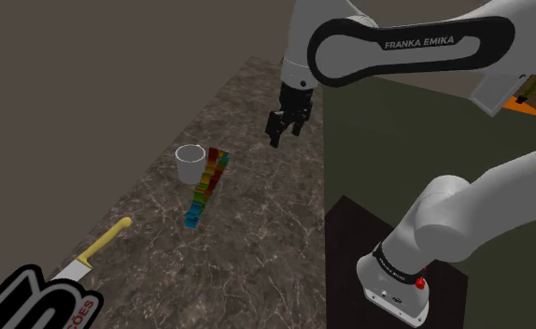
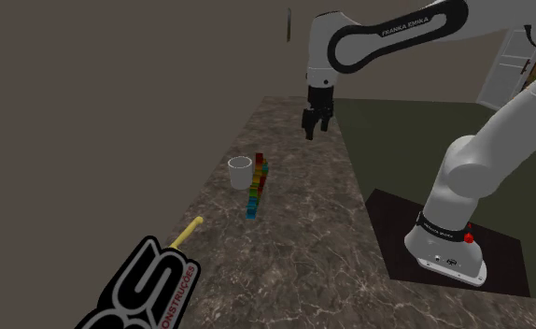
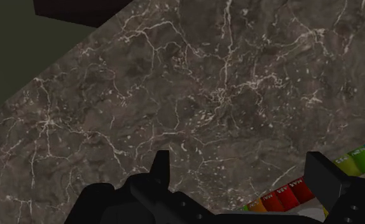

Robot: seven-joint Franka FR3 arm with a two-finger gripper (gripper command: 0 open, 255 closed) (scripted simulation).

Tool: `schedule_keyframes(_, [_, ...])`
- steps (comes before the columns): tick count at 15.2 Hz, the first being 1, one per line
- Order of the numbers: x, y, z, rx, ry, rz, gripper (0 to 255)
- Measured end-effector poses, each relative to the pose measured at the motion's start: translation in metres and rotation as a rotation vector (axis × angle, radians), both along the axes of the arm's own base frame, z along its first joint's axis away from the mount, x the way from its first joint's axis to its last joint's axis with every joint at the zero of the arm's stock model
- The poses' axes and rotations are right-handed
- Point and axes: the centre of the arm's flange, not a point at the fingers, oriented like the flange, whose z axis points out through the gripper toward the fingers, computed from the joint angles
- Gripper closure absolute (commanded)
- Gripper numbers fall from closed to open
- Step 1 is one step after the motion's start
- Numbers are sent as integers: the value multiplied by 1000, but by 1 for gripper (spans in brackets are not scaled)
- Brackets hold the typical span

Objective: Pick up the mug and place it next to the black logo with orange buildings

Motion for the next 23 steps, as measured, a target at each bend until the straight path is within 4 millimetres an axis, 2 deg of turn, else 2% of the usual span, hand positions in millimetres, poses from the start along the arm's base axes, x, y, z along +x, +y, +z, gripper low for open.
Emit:
schedule_keyframes(8, [76,66,-36,-8,-16,-23,0])
schedule_keyframes(11, [102,97,-52,-10,-22,-31,0])
schedule_keyframes(14, [131,116,-65,-14,-28,-40,0])
schedule_keyframes(23, [210,189,-104,-22,-48,-67,0])
